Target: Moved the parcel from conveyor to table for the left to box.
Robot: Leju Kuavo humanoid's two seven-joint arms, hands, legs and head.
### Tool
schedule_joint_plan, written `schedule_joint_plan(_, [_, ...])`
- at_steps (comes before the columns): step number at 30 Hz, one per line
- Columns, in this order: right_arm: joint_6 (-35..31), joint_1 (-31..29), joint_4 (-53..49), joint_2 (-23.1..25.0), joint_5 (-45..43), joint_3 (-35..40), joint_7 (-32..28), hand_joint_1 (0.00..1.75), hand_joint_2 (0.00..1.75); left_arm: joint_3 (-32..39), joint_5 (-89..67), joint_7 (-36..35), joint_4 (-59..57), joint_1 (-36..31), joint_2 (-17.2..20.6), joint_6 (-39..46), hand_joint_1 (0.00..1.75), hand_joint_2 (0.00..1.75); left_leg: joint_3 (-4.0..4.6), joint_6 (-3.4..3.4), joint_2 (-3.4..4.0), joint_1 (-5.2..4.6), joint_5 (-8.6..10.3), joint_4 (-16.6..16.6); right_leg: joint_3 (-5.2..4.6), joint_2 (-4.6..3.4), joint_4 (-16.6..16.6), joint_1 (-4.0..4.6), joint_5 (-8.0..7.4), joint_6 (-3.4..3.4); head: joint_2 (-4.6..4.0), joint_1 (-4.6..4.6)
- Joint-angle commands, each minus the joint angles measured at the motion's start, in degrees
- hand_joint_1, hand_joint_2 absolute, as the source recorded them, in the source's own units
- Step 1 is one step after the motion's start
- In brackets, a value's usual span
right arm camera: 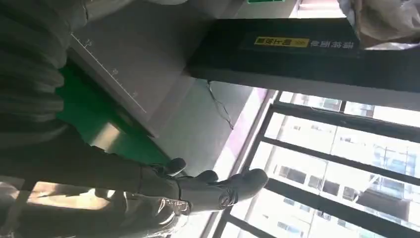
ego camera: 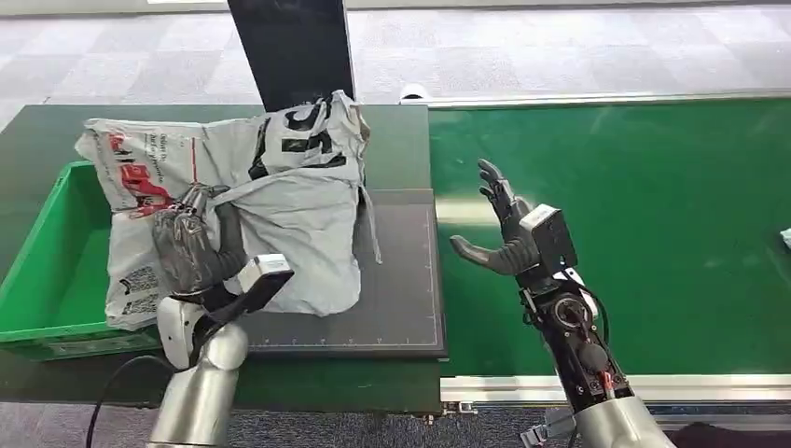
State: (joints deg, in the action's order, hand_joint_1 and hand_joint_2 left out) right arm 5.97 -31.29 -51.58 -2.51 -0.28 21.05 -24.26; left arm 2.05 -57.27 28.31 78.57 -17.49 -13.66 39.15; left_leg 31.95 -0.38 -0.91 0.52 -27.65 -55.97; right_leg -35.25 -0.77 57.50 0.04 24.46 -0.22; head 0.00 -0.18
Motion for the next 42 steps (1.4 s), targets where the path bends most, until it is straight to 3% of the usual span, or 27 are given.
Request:
schedule_joint_plan(1, [0.3, -1.9, 2.5, -0.6, -0.4, 1.1, -0.1, 0.0, 1.75, 5.5, -0.5, -0.5, 0.3, -1.7, -0.3, 0.9, 1.75, 1.75, -0.06, 0.01, 0.04, -0.02, -0.01, 0.0, 0.06, 0.06, 0.0, -0.01, 0.02, 0.04, 0.0, 0.0])
schedule_joint_plan(3, [0.3, -1.9, 2.5, -0.6, -0.4, 1.1, -0.1, 0.0, 1.75, 5.5, -0.5, -0.5, 0.3, -1.7, -0.3, 0.9, 1.75, 1.75, -0.13, 0.03, 0.1, -0.04, -0.04, 0.0, 0.14, 0.05, 0.0, -0.02, 0.03, 0.08, 0.0, 0.02])
schedule_joint_plan(4, [0.3, -1.9, 2.3, -0.5, -0.5, 1.3, -0.2, 0.0, 1.75, 7.8, -5.5, -4.1, 0.0, -2.0, -0.8, 0.9, 1.75, 1.75, -0.07, 0.02, 0.12, -0.04, -0.03, 0.0, 0.07, -0.01, 0.0, -0.03, 0.01, 0.06, 0.0, 0.0])
schedule_joint_plan(6, [0.0, -1.4, 1.1, -0.4, -0.6, 1.4, -0.2, 0.0, 1.75, 8.9, -11.2, -18.3, -9.3, -6.7, 5.5, 0.8, 1.75, 1.75, -0.14, 0.01, 0.17, -0.05, 0.0, 0.1, 0.13, -0.01, -0.1, -0.04, -0.01, 0.07, -0.02, 0.0])
schedule_joint_plan(11, [0.6, -0.9, 1.0, -1.0, -0.3, 1.6, 0.6, 0.0, 1.75, 17.4, -10.7, -27.5, -31.4, -17.6, 15.7, 0.9, 1.75, 1.75, -0.21, -0.09, 0.13, -0.05, 0.08, 0.2, 0.14, 0.01, 0.0, -0.04, -0.05, -0.04, 0.0, 0.02])
schedule_joint_plan(14, [0.9, -1.3, 1.4, -1.5, 0.0, 2.1, 0.3, 0.0, 1.75, 19.5, -12.0, -32.5, -41.0, -20.6, 19.2, -1.1, 1.75, 1.75, -0.29, -0.08, 0.19, -0.03, 0.07, 0.2, 0.14, -0.08, 0.0, -0.01, -0.06, -0.06, 0.0, 0.02])
schedule_joint_plan(19, [0.9, 0.9, 0.7, -1.0, 0.7, 1.6, 0.5, 0.0, 1.75, 18.0, -19.3, -42.2, -48.8, -23.6, 21.2, -10.1, 1.75, 1.75, -0.23, -0.11, 0.16, 0.08, 0.09, 0.1, 0.17, -0.01, 0.0, 0.12, -0.01, -0.01, 0.0, -0.02])
schedule_joint_plan(24, [1.1, 1.4, 0.5, -1.2, 1.6, 1.1, 0.6, 0.0, 1.75, 18.4, -19.4, -44.2, -55.7, -27.5, 21.7, -22.1, 1.75, 1.75, -0.11, -0.11, 0.1, 0.04, 0.1, 0.1, 0.12, 0.04, 0.0, 0.08, -0.01, 0.0, -0.02, 0.02])
schedule_joint_plan(26, [1.5, 1.6, 0.4, -1.1, 1.8, 0.8, 0.8, 0.0, 1.75, 19.7, -17.8, -44.7, -56.0, -27.8, 21.5, -22.2, 1.75, 1.75, -0.09, -0.12, 0.1, 0.02, 0.11, 0.1, 0.09, 0.05, 0.0, 0.06, -0.01, -0.01, 0.0, 0.02])
schedule_joint_plan(27, [1.6, 1.7, 0.3, -1.1, 1.9, 0.8, 0.9, 0.0, 1.75, 19.3, -18.4, -45.4, -56.2, -27.8, 21.7, -21.7, 1.62, 1.75, -0.23, -0.1, 0.12, -0.01, 0.13, 0.2, 0.24, 0.13, -0.1, 0.05, -0.03, 0.04, 0.0, 0.02])
schedule_joint_plan(28, [1.7, 1.8, 0.2, -1.1, 2.1, 0.8, 1.0, 0.0, 1.75, 19.4, -18.3, -45.3, -56.4, -27.8, 21.8, -21.6, 0.0, 1.75, -0.16, -0.12, 0.13, -0.02, 0.12, 0.1, 0.16, 0.07, 0.0, 0.02, -0.03, 0.0, 0.0, 0.02])
schedule_joint_plan(32, [1.8, 1.6, 0.4, -0.7, 2.4, 0.9, 1.1, 0.0, 1.75, 21.2, -16.2, -46.0, -57.4, -28.0, 21.9, -23.8, 0.0, 1.75, -0.15, -0.13, 0.18, -0.02, 0.1, 0.1, 0.12, 0.02, 0.0, 0.0, -0.02, -0.02, -0.02, 0.0])
schedule_joint_plan(36, [1.2, 2.2, -0.4, -0.7, 2.4, 0.2, 1.1, 0.0, 1.75, 21.7, -14.9, -43.3, -55.5, -27.9, 20.8, -18.8, 0.0, 1.75, -0.17, -0.11, 0.15, -0.01, 0.1, 0.1, 0.13, 0.03, 0.0, 0.01, -0.03, -0.01, 0.0, 0.0])
schedule_joint_plan(42, [0.7, 5.3, -5.0, -1.7, 2.1, -1.4, 1.1, 0.0, 1.75, 23.0, -4.8, -27.7, -51.0, -28.1, 18.1, -7.0, 0.0, 1.75, -0.19, -0.07, 0.0, 0.01, 0.11, 0.1, 0.22, 0.22, -0.1, 0.05, 0.01, 0.06, 0.0, 0.0])
